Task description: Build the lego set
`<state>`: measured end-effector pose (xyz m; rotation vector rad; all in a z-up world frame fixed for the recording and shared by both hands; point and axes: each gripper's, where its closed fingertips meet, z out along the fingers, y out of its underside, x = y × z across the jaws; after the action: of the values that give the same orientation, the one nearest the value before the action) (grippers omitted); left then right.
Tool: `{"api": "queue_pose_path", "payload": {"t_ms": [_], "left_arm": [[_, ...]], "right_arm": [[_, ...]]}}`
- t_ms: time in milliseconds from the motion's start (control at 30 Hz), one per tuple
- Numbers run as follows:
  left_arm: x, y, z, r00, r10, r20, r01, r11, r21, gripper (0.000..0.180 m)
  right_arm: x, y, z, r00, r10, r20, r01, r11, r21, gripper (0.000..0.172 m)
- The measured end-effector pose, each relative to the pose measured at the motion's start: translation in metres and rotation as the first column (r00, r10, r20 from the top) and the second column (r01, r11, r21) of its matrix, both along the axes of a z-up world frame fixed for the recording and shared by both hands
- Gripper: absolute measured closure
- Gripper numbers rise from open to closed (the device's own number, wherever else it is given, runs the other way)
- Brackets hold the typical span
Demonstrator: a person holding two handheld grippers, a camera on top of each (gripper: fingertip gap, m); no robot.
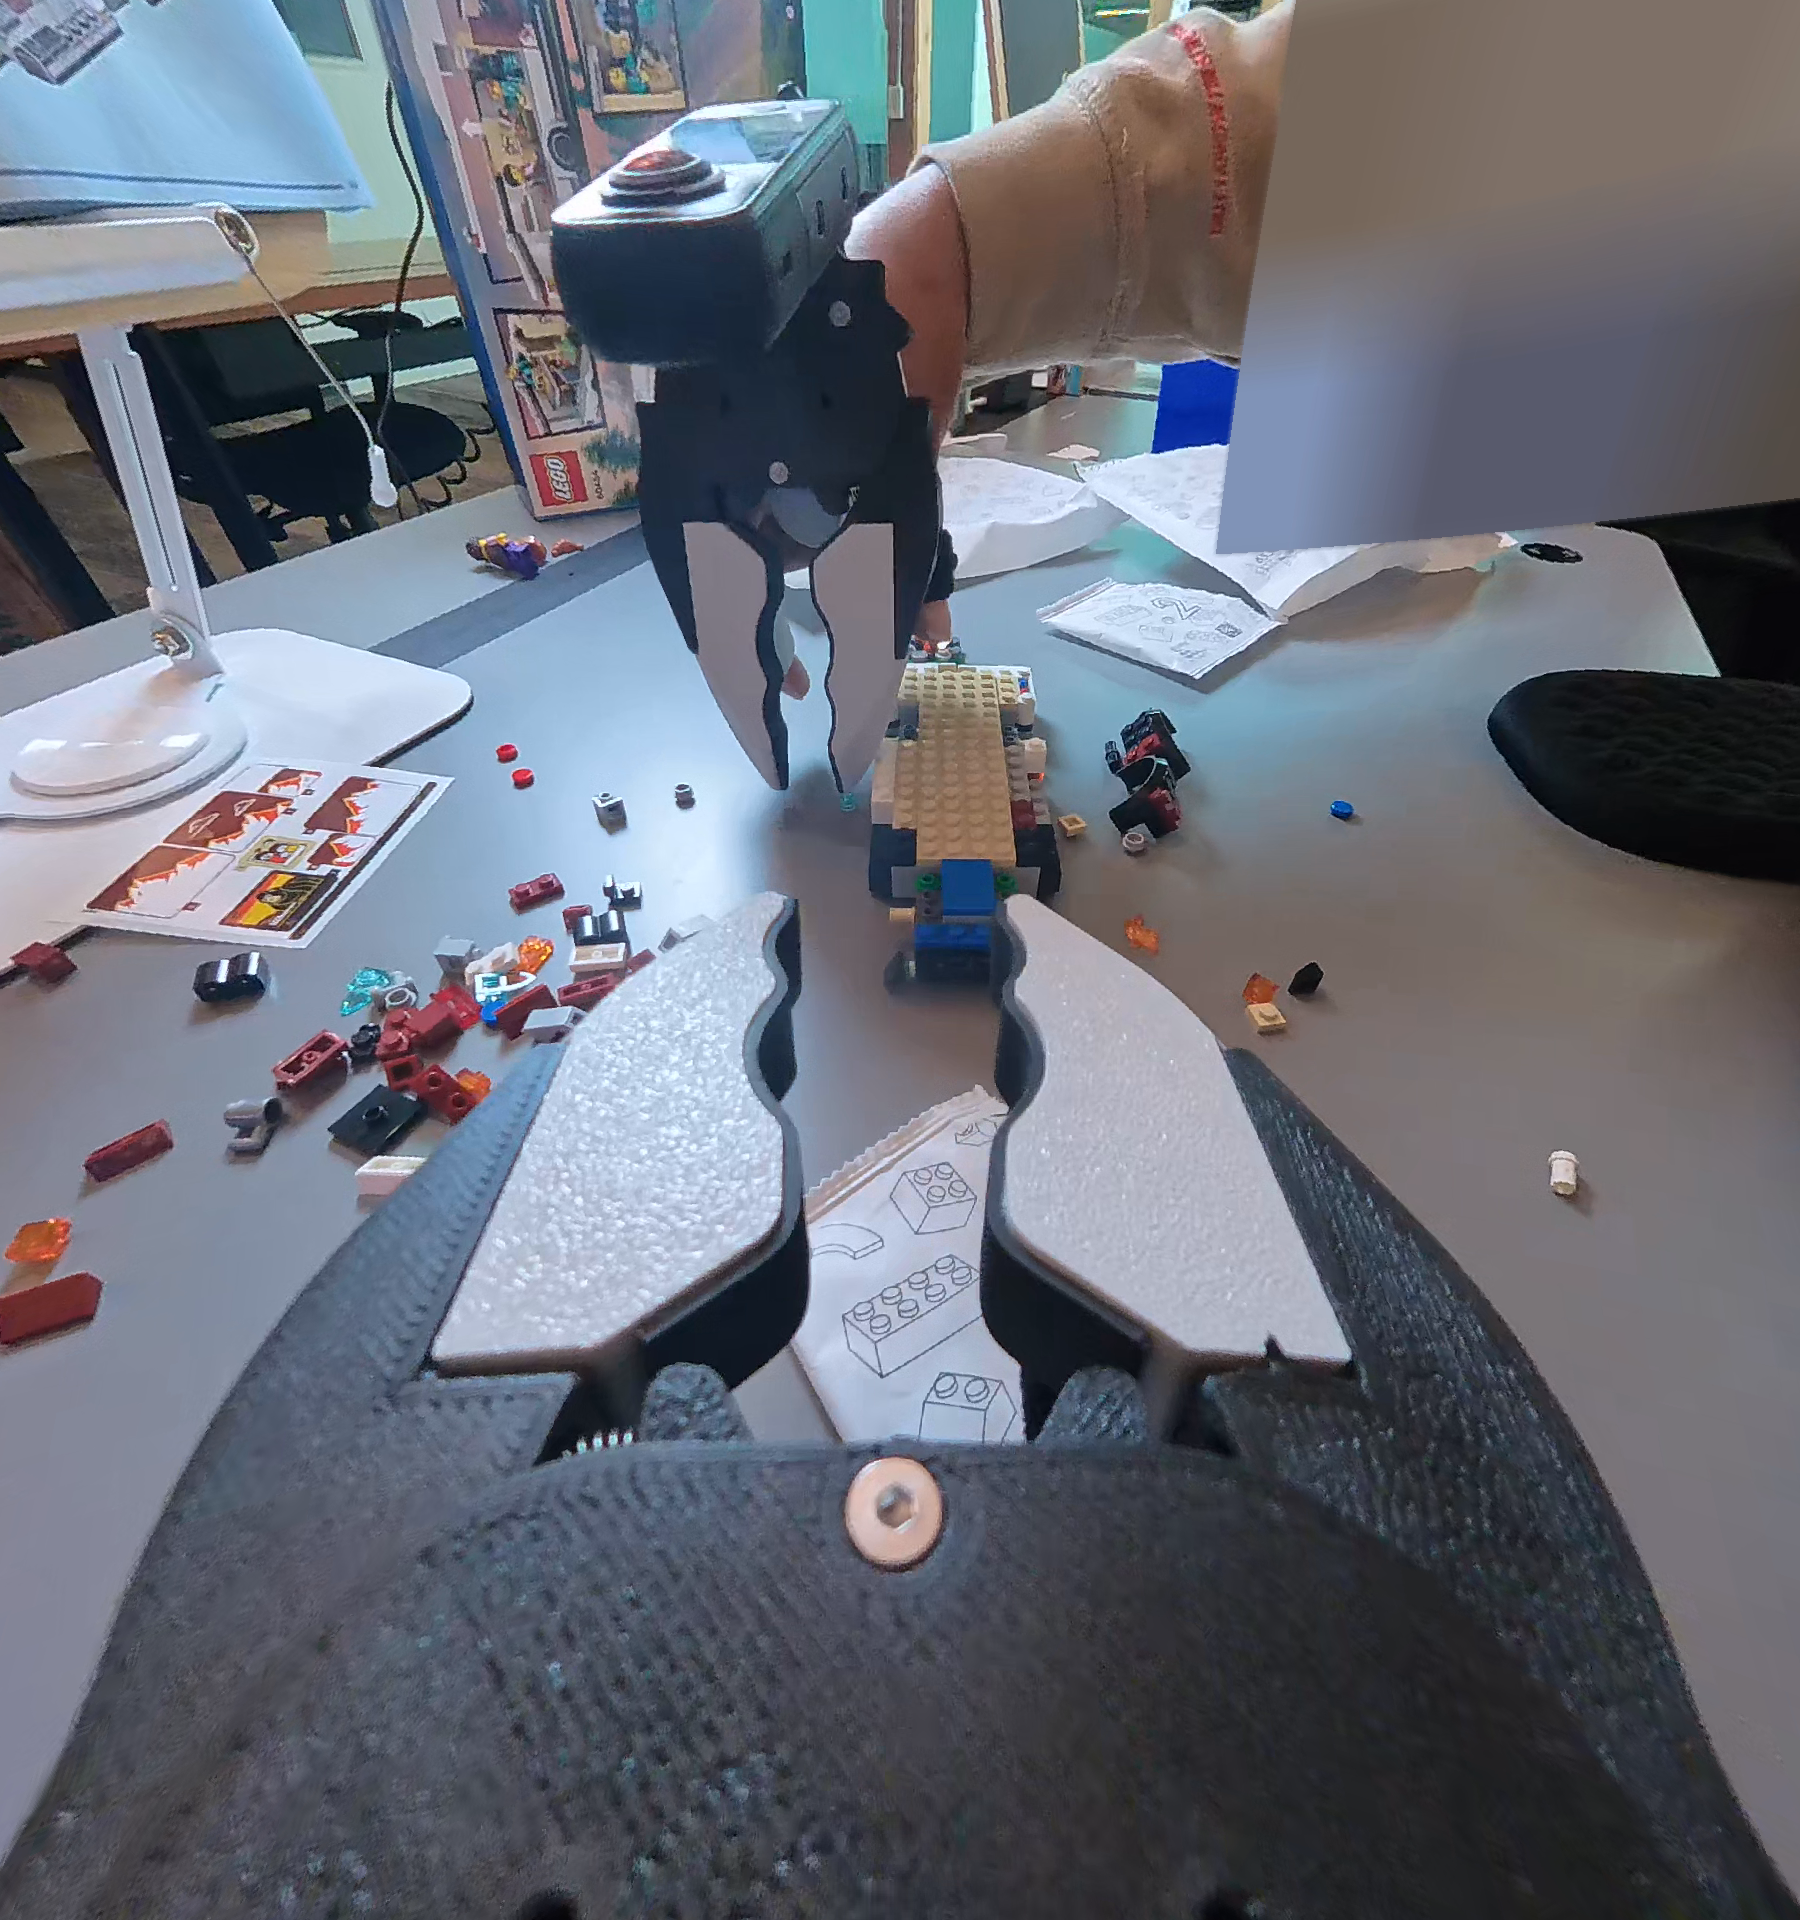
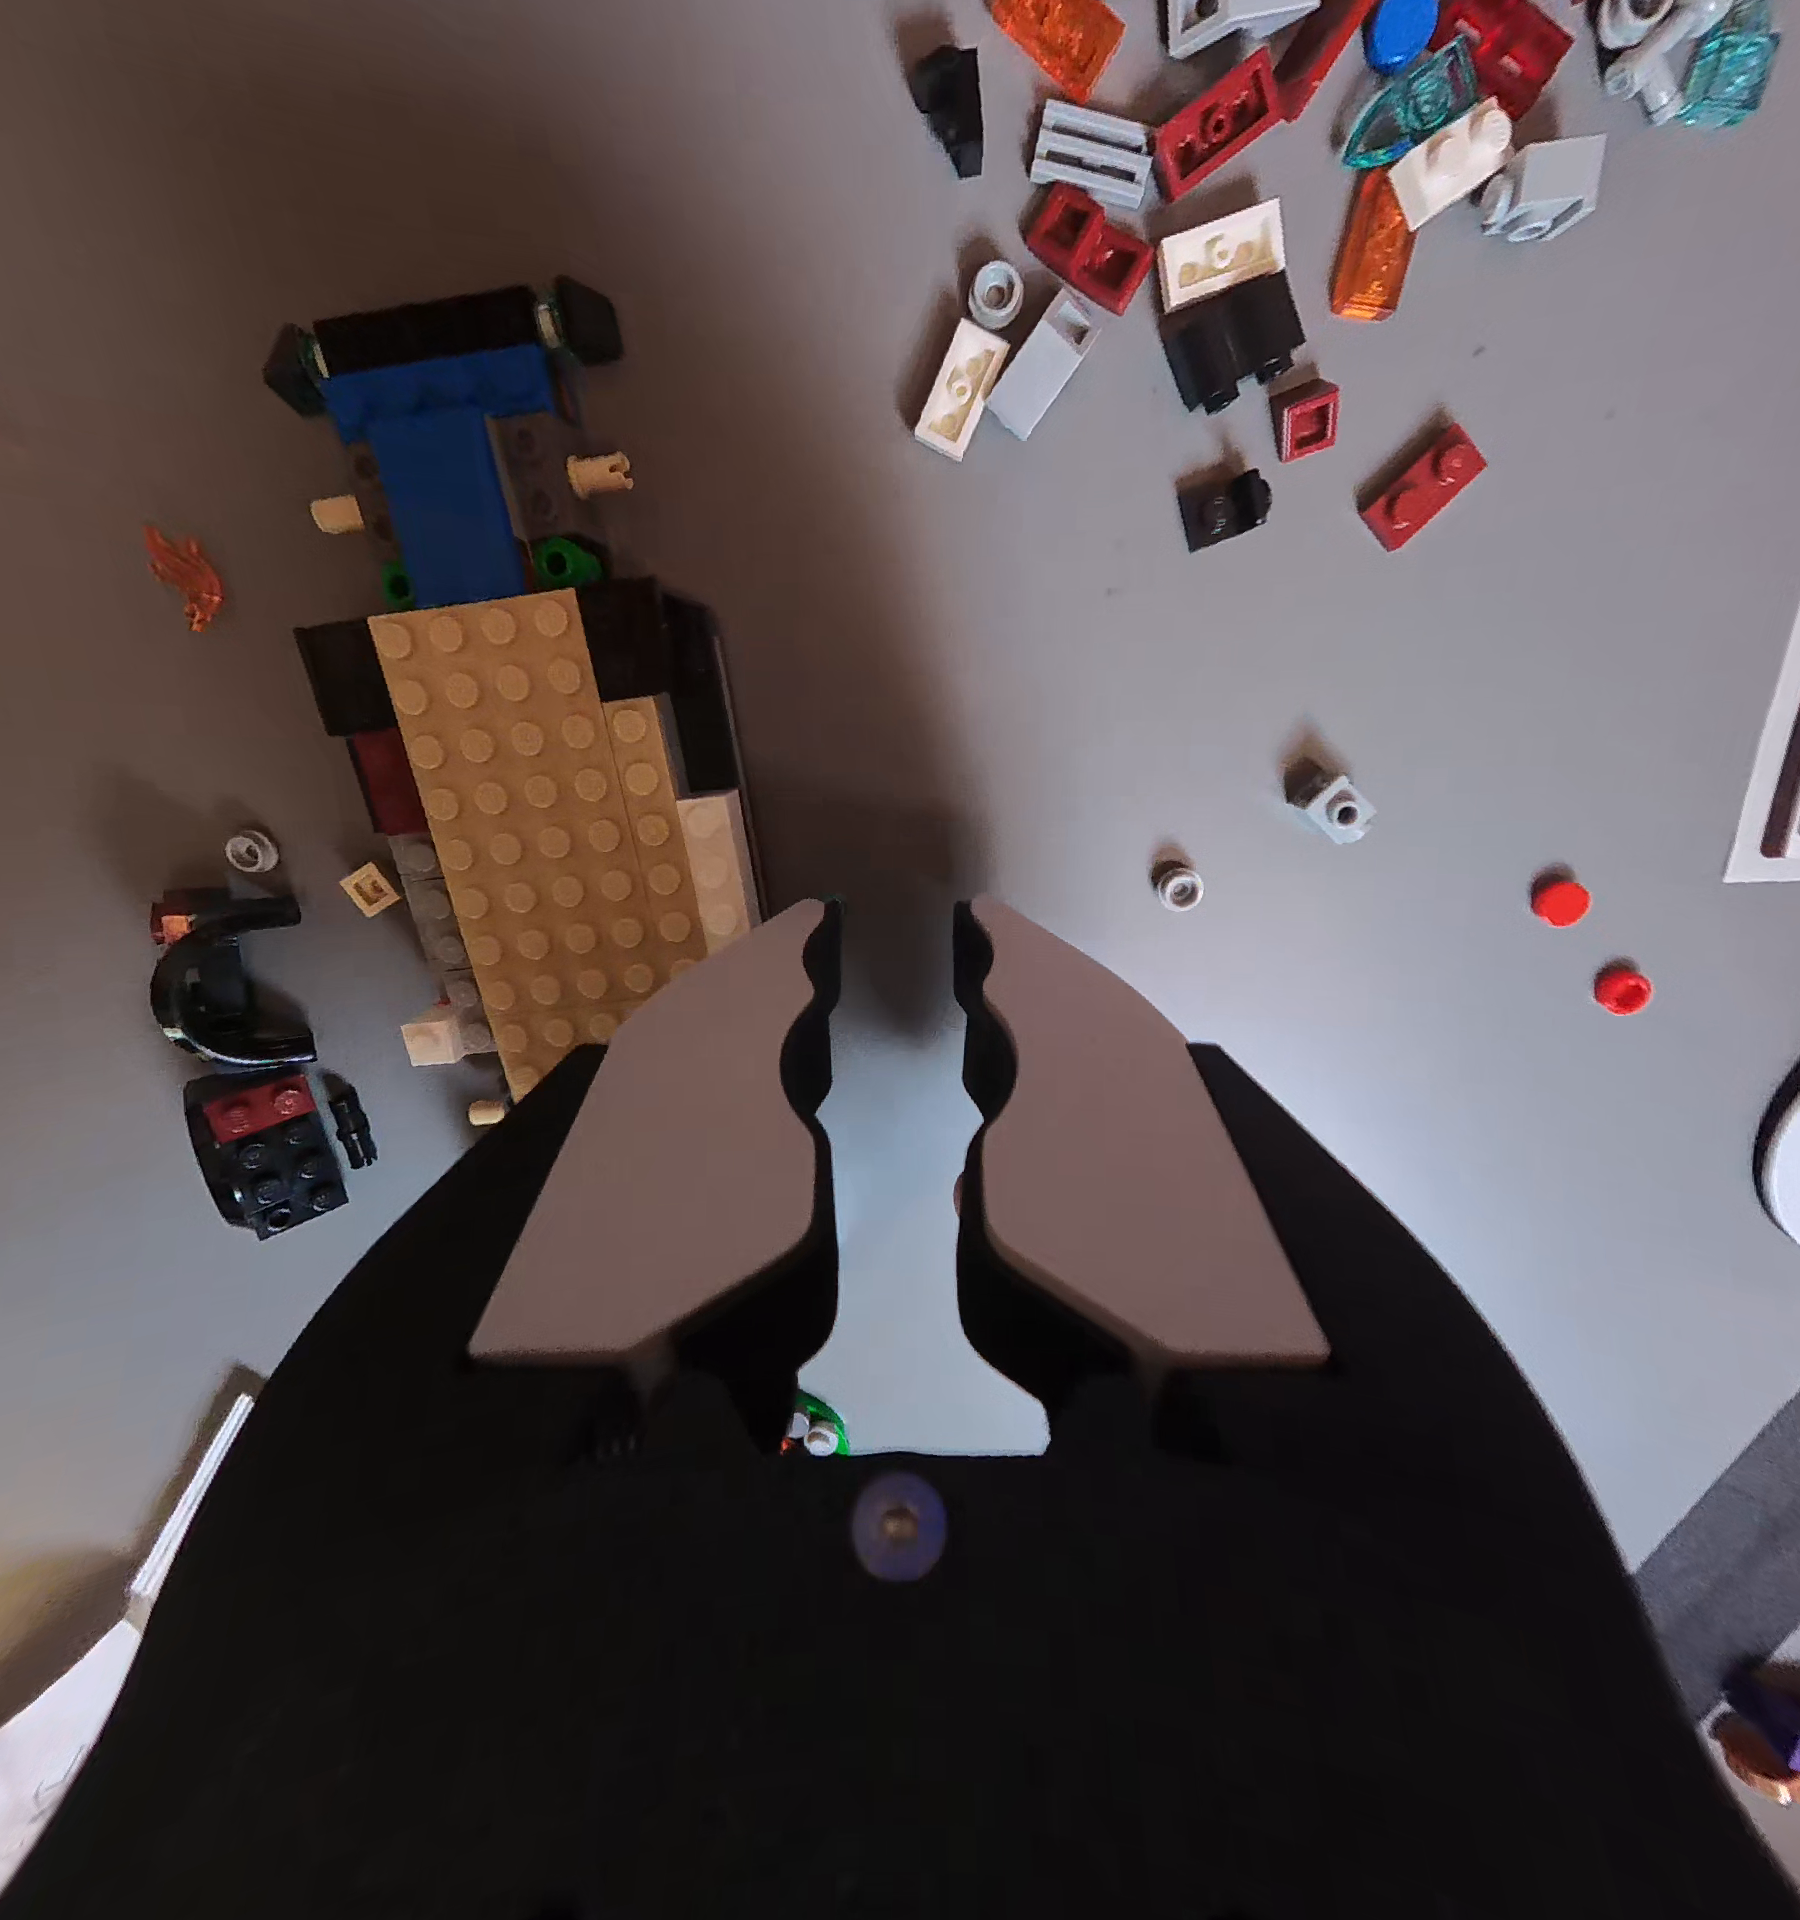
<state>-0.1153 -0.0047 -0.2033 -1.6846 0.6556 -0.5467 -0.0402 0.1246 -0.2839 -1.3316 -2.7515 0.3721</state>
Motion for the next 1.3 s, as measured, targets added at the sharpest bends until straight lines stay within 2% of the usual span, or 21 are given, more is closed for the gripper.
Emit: {"api": "queue_pose_path", "payload": {"t_ms": [400, 700, 1100, 1300], "left_arm": [[-0.001, 0.001, -0.003, 1.000, 0.002, -0.005, -0.002, 1.000, -0.012, 0.147], [-0.001, 0.001, -0.004, 1.000, 0.003, -0.009, -0.003, 1.000, -0.017, 0.149], [-0.002, 0.001, -0.005, 1.000, 0.002, -0.008, -0.003, 1.000, -0.025, 0.150], [-0.002, 0.002, -0.005, 1.000, 0.006, -0.007, -0.006, 1.000, -0.024, 0.151]], "right_arm": [[0.005, -0.007, 0.002, 0.998, 0.036, 0.050, -0.034, 0.999, -0.030, 0.148], [0.008, -0.003, 0.002, 0.997, 0.077, -0.017, -0.076, 0.995, 0.062, 0.144], [0.004, -0.012, -0.005, 0.994, 0.090, -0.059, -0.087, 0.995, 0.049, 0.164], [0.000, -0.012, 0.004, 0.992, 0.053, -0.114, -0.048, 0.998, 0.040, 0.165]]}}
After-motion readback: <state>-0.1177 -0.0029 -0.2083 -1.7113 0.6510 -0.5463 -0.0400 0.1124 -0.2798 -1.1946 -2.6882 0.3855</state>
